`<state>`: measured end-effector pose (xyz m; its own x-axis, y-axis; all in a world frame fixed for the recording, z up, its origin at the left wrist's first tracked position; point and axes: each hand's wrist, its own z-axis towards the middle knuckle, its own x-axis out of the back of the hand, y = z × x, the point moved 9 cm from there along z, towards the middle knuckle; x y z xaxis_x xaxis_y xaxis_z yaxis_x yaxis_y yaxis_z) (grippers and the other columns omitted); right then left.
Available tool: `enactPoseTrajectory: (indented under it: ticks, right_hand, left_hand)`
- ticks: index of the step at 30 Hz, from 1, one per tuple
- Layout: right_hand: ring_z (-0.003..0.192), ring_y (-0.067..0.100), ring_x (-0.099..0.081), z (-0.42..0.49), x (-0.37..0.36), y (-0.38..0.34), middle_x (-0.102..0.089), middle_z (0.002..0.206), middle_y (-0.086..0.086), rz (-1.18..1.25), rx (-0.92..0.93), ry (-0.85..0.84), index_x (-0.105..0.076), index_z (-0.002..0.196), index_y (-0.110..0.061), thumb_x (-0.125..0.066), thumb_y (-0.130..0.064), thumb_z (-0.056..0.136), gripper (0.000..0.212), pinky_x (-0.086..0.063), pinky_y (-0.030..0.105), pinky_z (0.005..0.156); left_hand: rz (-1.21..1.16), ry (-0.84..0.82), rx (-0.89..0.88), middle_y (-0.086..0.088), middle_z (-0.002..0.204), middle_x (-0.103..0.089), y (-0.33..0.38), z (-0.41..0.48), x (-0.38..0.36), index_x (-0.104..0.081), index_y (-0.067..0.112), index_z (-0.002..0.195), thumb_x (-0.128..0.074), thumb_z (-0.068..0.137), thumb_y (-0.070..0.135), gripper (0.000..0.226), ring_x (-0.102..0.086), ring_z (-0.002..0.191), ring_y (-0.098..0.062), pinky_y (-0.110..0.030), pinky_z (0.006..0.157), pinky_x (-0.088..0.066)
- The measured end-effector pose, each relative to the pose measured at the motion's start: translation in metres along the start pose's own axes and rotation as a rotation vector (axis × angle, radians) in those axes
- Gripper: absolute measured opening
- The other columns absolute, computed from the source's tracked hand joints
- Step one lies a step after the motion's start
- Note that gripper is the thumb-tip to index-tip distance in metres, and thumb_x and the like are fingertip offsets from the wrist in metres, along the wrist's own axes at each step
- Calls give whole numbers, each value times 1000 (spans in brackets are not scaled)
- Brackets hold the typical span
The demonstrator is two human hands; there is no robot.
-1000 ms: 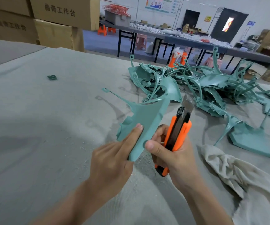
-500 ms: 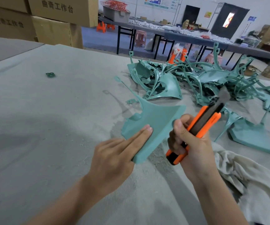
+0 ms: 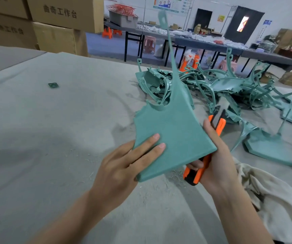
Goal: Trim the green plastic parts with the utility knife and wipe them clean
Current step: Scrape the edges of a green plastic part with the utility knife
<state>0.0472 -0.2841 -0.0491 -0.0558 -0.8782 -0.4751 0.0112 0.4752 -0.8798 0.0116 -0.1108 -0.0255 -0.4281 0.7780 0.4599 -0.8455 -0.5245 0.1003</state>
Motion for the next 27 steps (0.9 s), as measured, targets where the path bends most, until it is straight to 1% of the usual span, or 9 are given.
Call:
enactPoseTrajectory:
  ticks: [3, 5, 9, 12, 16, 20, 22, 24, 27]
  right_hand:
    - [30, 6, -27, -2, 2, -9, -40, 41, -4, 14, 96, 19, -57, 70, -13, -60, -31, 88, 25, -23, 17, 32]
    - [32, 5, -28, -1, 8, -15, -45, 47, -5, -43, 152, 80, -63, 72, -14, -63, -22, 85, 15, -25, 16, 33]
    - [36, 5, -30, 0, 12, -14, -47, 54, -4, -118, 159, 131, -70, 63, -26, -63, -22, 84, 22, -27, 16, 34]
    - [37, 6, -30, 2, 13, -10, -44, 54, -3, -161, 150, 123, -71, 65, -25, -63, -24, 83, 19, -28, 16, 35]
    - [38, 7, -30, 3, 11, 1, -41, 51, -3, -258, 119, 72, -71, 71, -22, -63, -28, 83, 16, -28, 17, 37]
    - [46, 2, -44, -1, 18, -11, -57, 60, -13, -641, 243, 258, -72, 81, -26, -73, -35, 82, 9, -36, 16, 46]
    - [59, 1, -48, -10, 15, -27, -60, 78, -17, -921, 415, 382, -66, 94, -32, -74, -50, 81, 23, -39, 16, 57]
    - [59, 4, -47, -20, -5, -31, -55, 75, -14, -1049, 561, 331, -60, 99, -31, -57, -69, 85, 40, -35, 15, 56]
    - [56, 5, -47, -32, -41, -18, -51, 66, -14, -1217, 670, 167, -51, 92, -32, -35, -72, 92, 44, -31, 17, 53]
  left_hand:
    - [-80, 26, 67, -4, 140, -51, -8, 2, 1, -53, 10, 131, -56, 77, -19, 61, -55, 118, -15, -25, 102, -41]
    - [-133, 110, 236, -1, 142, -49, -20, 2, 7, -46, 13, 137, -55, 87, -3, 54, -48, 130, -7, -20, 108, -36]
    - [-502, 249, 746, 26, 122, -63, -60, -10, 5, -50, 29, 135, -50, 98, 15, 40, -62, 108, 3, -11, 88, -46]
    - [-1060, 157, 1038, 0, 110, -72, -72, -19, -27, -66, 20, 118, -36, 102, 25, 35, -67, 104, -16, -31, 87, -48]
    - [-1428, -39, 1122, -7, 115, -70, -52, -21, -47, -72, 24, 110, -50, 89, 44, 37, -68, 105, -23, -29, 77, -56]
    - [-1358, -8, 1224, -7, 110, -72, -55, -31, -53, -73, 19, 104, -62, 89, 34, 24, -70, 99, -25, -31, 71, -57]
    - [-1155, 73, 1180, 1, 100, -75, -62, -28, -44, -73, 24, 98, -57, 93, 30, 17, -71, 92, -17, -27, 69, -57]
    - [-878, 133, 1137, 9, 84, -74, -67, -27, -30, -71, 31, 87, -53, 98, 23, 22, -69, 76, -6, -21, 61, -54]
    - [-543, 129, 997, 4, 72, -66, -64, -20, -16, -63, 27, 78, -52, 99, 23, 24, -60, 62, -4, -22, 55, -46]
